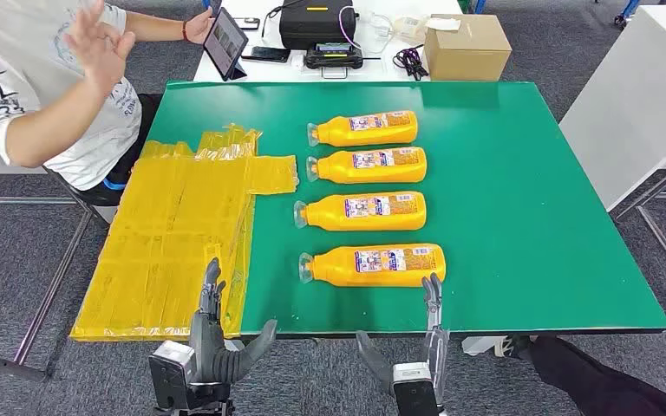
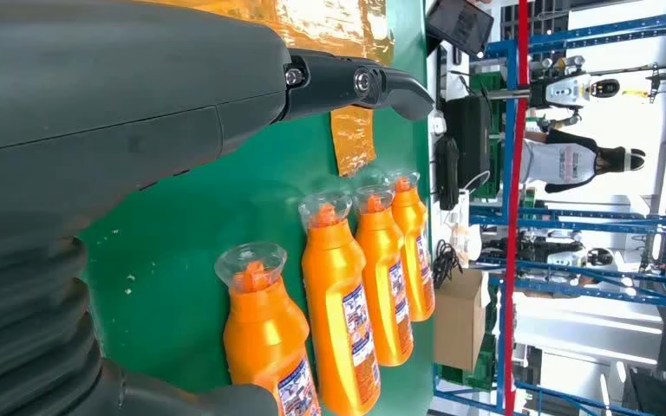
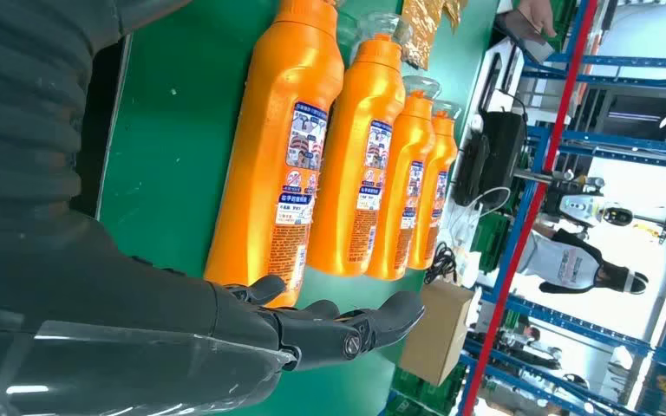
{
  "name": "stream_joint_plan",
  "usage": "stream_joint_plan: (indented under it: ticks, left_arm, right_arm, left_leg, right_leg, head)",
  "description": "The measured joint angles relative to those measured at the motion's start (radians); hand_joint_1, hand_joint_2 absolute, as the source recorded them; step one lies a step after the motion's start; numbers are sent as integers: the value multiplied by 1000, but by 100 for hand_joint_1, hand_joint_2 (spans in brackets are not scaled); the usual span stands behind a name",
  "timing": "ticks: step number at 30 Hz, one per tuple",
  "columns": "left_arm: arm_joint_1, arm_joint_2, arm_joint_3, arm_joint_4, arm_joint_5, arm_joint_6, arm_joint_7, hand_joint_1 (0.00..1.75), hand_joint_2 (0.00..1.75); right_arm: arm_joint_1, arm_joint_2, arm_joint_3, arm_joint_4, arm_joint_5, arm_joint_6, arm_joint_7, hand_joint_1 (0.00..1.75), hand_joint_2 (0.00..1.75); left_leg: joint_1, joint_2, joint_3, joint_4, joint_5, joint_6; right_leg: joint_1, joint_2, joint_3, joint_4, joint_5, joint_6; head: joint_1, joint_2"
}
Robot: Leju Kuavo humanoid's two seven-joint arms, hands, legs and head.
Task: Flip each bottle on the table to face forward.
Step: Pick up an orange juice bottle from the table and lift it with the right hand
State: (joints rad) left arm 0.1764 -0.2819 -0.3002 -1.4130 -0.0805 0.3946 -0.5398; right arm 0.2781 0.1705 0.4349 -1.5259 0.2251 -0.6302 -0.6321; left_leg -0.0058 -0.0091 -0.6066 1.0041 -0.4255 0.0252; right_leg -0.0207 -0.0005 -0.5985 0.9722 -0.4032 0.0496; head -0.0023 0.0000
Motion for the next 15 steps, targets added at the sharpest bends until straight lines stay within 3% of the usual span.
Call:
stream_joint_plan:
  ticks: [15]
  left_arm:
    - [0, 0, -1, 0, 0, 0, 0, 0, 175]
  right_arm:
    - [-1, 0, 0, 3, 0, -3, 0, 0, 175]
  left_leg:
    - [0, 0, 0, 0, 0, 0]
  right_leg:
    - [0, 0, 0, 0, 0, 0]
  head:
    - [0, 0]
